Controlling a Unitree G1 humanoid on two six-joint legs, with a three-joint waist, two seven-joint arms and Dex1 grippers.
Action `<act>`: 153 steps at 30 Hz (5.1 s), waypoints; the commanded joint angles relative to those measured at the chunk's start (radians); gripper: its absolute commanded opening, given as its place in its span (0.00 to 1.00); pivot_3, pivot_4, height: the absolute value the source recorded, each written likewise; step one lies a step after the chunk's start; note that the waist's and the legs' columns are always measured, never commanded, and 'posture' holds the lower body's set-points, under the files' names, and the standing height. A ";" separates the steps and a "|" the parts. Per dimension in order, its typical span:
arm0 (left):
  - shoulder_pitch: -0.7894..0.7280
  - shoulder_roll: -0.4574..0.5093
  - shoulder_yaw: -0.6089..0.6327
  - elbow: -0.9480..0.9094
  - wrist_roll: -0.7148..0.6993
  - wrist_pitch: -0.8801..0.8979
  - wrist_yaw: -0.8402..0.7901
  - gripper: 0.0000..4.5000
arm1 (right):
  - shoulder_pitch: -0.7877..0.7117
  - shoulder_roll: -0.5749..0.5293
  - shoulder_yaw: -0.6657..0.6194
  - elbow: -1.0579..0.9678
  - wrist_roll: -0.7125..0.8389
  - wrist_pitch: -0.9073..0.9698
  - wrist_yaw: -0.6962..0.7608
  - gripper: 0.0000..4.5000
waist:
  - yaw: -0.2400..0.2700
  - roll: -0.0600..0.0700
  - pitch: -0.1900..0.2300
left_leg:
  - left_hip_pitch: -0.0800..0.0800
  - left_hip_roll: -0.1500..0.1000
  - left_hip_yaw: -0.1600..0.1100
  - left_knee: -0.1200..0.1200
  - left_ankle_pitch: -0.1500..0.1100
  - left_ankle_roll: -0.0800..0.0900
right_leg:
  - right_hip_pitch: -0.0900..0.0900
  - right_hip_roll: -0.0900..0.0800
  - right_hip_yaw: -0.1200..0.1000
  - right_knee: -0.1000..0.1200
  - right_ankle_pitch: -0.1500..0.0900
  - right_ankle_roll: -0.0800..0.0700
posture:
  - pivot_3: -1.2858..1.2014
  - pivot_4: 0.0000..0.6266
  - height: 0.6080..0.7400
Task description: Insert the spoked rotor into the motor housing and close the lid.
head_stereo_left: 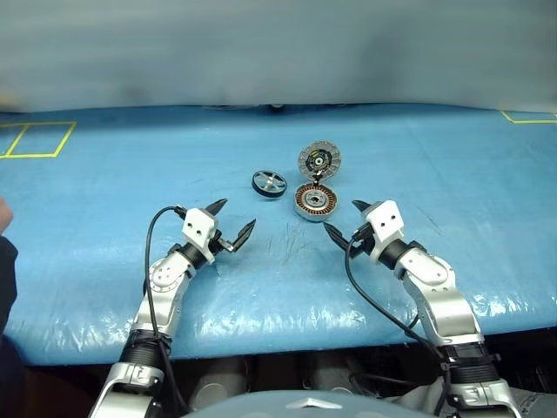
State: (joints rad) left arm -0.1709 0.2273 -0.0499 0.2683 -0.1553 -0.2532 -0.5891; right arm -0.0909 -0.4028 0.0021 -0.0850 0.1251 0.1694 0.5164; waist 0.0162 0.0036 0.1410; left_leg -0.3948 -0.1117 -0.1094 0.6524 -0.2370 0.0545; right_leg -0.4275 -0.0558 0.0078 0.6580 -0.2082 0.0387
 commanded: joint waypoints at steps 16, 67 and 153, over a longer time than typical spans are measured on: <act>-0.004 0.001 0.001 -0.018 0.009 -0.023 0.008 1.00 | -0.011 0.000 -0.023 -0.035 0.004 0.029 -0.030 0.99 | 0.000 0.002 0.001 | -0.003 -0.079 -0.106 -0.009 0.024 0.000 | 0.014 -0.056 -0.058 0.017 -0.031 0.013 | 0.52 0.24 1.00; 0.018 -0.002 0.002 -0.036 0.018 -0.029 0.025 1.00 | -0.587 -0.357 0.422 0.242 -0.332 0.084 0.598 0.99 | 0.013 0.001 0.003 | -0.008 -0.074 -0.084 -0.003 0.011 0.015 | 0.013 -0.053 -0.046 0.002 -0.025 0.024 | 0.52 0.24 1.00; 0.050 -0.010 -0.009 -0.038 0.027 -0.030 0.036 1.00 | -0.121 -0.041 0.325 -0.344 -0.378 0.618 0.241 0.47 | 0.024 -0.004 -0.002 | -0.002 -0.069 -0.078 0.000 0.005 0.009 | 0.013 -0.043 -0.032 0.002 -0.021 0.026 | 0.52 0.24 1.00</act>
State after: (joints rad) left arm -0.1243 0.2189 -0.0615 0.2720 -0.1281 -0.2674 -0.5602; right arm -0.2399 -0.4633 0.3018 -0.3682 -0.2851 0.7477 0.7637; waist 0.0398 -0.0002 0.1393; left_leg -0.3966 -0.1806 -0.1865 0.6520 -0.2317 0.0634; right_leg -0.4151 -0.0988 -0.0233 0.6603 -0.2293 0.0646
